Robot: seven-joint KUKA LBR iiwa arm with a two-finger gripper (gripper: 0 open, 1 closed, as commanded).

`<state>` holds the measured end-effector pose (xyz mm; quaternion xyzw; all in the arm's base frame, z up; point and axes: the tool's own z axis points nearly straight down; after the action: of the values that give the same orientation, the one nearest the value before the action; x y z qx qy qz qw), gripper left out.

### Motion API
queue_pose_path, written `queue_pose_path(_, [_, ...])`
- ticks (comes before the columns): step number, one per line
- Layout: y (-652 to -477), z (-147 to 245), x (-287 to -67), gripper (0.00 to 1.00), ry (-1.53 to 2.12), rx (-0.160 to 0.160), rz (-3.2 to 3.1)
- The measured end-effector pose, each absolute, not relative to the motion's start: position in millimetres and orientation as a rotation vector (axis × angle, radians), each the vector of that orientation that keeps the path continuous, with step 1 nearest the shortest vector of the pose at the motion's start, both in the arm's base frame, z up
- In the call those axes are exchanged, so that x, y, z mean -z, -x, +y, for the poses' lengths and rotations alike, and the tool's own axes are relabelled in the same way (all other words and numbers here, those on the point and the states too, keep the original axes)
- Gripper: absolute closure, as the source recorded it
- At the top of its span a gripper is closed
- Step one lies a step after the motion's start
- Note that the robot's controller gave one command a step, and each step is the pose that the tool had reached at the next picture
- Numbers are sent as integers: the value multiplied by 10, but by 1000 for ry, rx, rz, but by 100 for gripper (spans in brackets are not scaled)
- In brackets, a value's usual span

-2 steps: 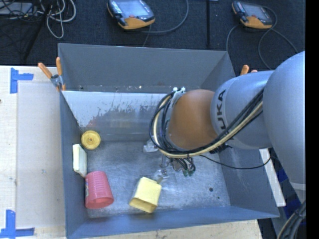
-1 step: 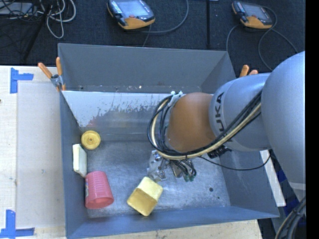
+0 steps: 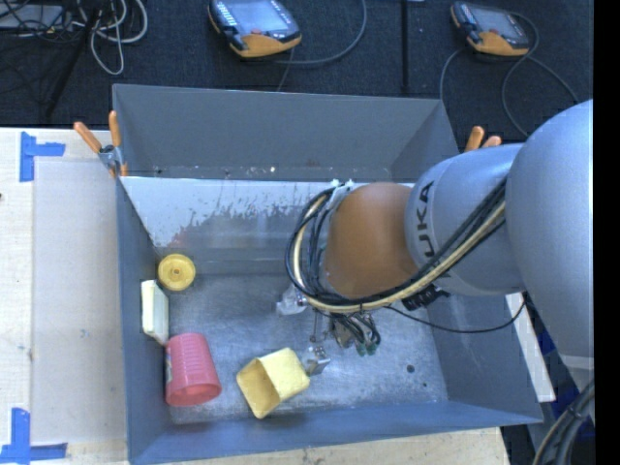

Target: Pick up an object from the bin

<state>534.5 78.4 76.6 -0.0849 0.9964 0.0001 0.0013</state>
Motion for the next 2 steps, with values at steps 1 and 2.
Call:
queue_pose_path(1, [-5345, 783, -766, 0, 266, 0, 3127])
queue_pose_path(2, [-5322, 1277, -786, 100, 1106, 4, 2939])
